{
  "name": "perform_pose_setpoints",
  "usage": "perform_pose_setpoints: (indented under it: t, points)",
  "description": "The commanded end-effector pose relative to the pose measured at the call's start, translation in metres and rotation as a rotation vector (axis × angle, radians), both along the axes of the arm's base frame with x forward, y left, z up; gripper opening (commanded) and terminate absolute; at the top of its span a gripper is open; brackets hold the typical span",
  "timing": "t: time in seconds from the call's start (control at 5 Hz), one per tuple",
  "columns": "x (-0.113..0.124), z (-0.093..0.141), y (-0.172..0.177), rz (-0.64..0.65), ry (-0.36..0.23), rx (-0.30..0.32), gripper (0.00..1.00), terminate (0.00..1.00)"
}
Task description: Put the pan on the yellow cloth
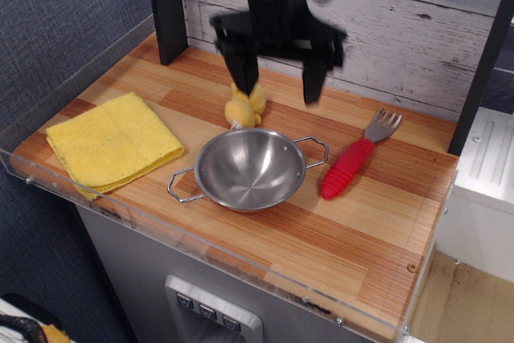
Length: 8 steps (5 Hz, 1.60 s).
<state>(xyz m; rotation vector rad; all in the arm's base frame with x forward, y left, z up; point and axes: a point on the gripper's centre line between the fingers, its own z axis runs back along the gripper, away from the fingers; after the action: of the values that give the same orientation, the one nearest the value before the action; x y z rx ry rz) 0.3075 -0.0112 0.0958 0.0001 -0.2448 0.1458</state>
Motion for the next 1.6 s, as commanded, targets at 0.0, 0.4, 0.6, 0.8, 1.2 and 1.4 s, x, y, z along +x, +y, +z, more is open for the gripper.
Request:
perform_pose_setpoints:
  t: [0.0, 0.4, 0.6, 0.8, 1.2, 1.4]
  points:
    - [-0.025, -0.021, -0.018, -0.089, 0.032, -0.024, 1.0, 0.0]
    - [-0.042, -0.059, -0.02, -0.157, 0.086, 0.034, 1.0, 0.0]
    - [-0.04, -0.066, -0.02, -0.161, 0.075, 0.048, 1.0, 0.0]
    - [-0.034, -0.062, -0.015, -0.144, 0.04, 0.057, 0.0, 0.0]
    - [-0.034, -0.057, -0.011, -0.126, 0.015, 0.07, 0.0, 0.0]
    - [-0.035, -0.055, -0.012, -0.13, 0.014, 0.071, 0.0, 0.0]
